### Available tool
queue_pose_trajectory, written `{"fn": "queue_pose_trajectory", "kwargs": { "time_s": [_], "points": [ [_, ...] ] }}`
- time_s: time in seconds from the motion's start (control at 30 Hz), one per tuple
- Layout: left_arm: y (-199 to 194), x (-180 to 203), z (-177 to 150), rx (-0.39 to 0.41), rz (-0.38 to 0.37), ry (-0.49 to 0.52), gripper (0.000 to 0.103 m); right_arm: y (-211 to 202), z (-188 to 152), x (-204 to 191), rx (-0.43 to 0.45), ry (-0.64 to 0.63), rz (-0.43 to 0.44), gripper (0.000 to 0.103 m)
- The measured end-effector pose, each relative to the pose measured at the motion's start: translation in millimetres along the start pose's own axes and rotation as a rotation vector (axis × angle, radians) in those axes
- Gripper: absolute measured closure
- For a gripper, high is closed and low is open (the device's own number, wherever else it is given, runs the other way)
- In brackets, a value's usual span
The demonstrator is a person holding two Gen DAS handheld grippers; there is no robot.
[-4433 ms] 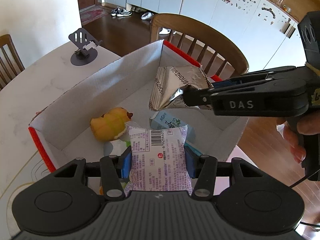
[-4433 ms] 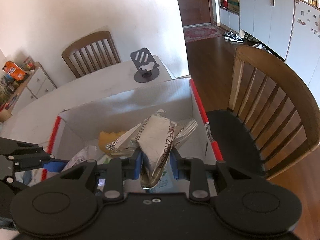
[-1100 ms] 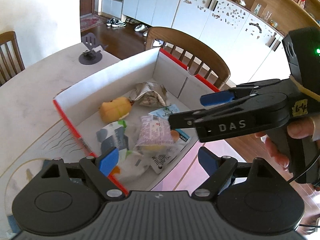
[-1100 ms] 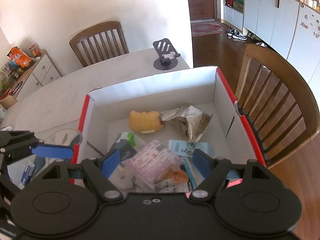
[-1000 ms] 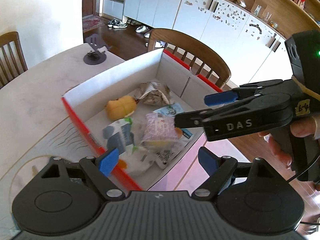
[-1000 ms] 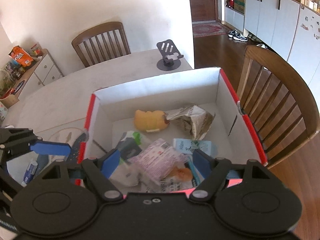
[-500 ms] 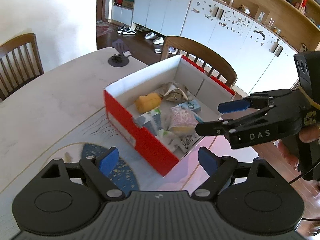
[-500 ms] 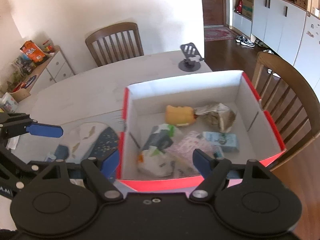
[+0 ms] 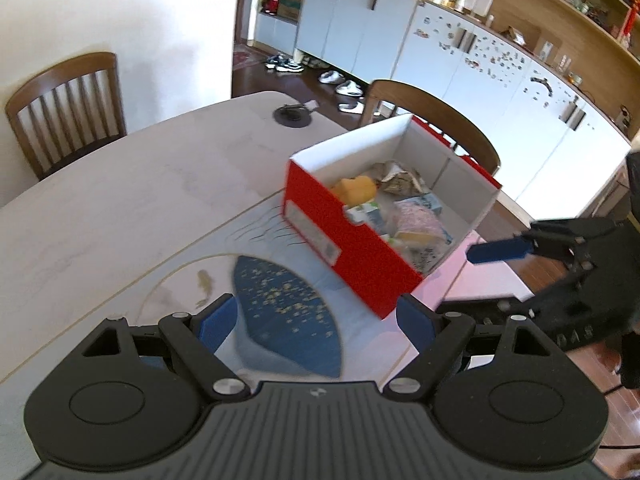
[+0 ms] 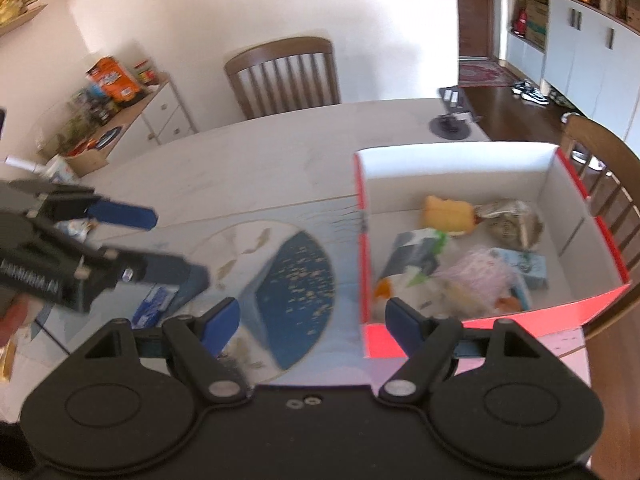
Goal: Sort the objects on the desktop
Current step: 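Withdraw both tools from the box back over the table, then grasp the blue-and-white wafer bar with the left tool while the right tool grasps the clear bag of black snacks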
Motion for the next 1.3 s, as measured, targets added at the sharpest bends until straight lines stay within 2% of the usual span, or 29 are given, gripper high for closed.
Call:
{"fn": "queue_pose_trajectory", "kwargs": {
  "time_s": [0.43,1.1,1.3],
  "points": [
    [-8,-77,-36,-0.022,0.068,-0.097,0.016,33,-30,-41,-0.069,0.002,0.03,0.023],
    [32,-135,-95,-0.123,0.122,-0.191,0.016,90,-59,-69,-0.183,-0.008,0.054,0.023],
    [47,-147,-107,-0.159,0.121,-0.214,0.016,106,-68,-75,-0.23,-0.073,0.038,0.023]
  ]
}}
Point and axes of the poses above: each gripper's, at about its wrist camera, not at the fingertips, and y roughly the way its jaws point, x to its right, z to its top, the point moved 6 cm from there along y, roughly the way its jaws point, and after that the axes turned 3 degrees about -x, right-handed, at the moved point
